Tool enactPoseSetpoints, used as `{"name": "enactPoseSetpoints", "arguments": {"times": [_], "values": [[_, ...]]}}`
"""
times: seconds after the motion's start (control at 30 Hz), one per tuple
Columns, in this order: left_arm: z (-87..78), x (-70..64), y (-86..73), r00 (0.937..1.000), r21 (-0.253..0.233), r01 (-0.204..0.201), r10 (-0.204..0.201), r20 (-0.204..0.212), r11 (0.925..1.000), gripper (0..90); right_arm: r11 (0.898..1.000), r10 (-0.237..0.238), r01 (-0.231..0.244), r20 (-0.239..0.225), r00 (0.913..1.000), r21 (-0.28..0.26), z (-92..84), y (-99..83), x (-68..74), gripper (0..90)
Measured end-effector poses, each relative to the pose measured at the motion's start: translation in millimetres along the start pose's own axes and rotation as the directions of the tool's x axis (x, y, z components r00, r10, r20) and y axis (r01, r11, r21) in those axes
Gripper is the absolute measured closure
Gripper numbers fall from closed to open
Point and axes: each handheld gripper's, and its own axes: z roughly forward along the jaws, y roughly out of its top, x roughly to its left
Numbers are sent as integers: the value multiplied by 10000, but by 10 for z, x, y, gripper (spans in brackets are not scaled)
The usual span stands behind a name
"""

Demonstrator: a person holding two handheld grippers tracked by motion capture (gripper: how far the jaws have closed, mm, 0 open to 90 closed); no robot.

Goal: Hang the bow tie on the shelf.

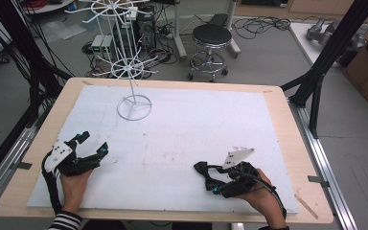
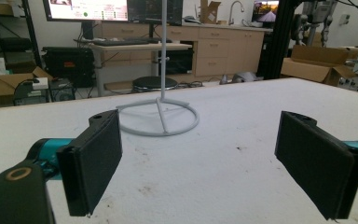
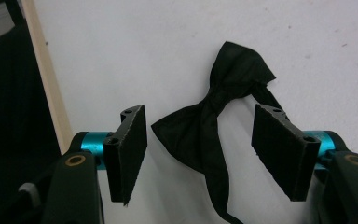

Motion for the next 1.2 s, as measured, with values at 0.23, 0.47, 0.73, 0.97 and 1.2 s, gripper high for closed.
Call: {"name": "enactPoseSetpoints", "arguments": {"times": [0.23, 0.47, 0.73, 0.97, 1.2], "values": [[2, 0, -1, 10000, -7, 6, -6, -23, 10000, 152, 9972, 340, -336, -48, 9994, 666, 67, 29, -19, 380], [-1, 2, 0, 10000, 17, 3, -3, -13, 10000, 152, 9933, 375, -363, -89, 9993, 1095, 124, 58, -41, 445], [0, 4, 1, 10000, 13, 25, -25, -10, 10000, 152, 9883, 455, -393, -390, 9982, 1472, 193, 68, -66, 501], [2, 2, -1, 10000, -15, 45, -45, -17, 10000, 152, 9848, 544, -444, -555, 9970, 1682, 216, 66, -74, 555], [2, 0, -1, 10000, -25, 52, -52, -11, 10000, 152, 9817, 541, -435, -523, 9972, 1853, 235, 56, -97, 650]]}}
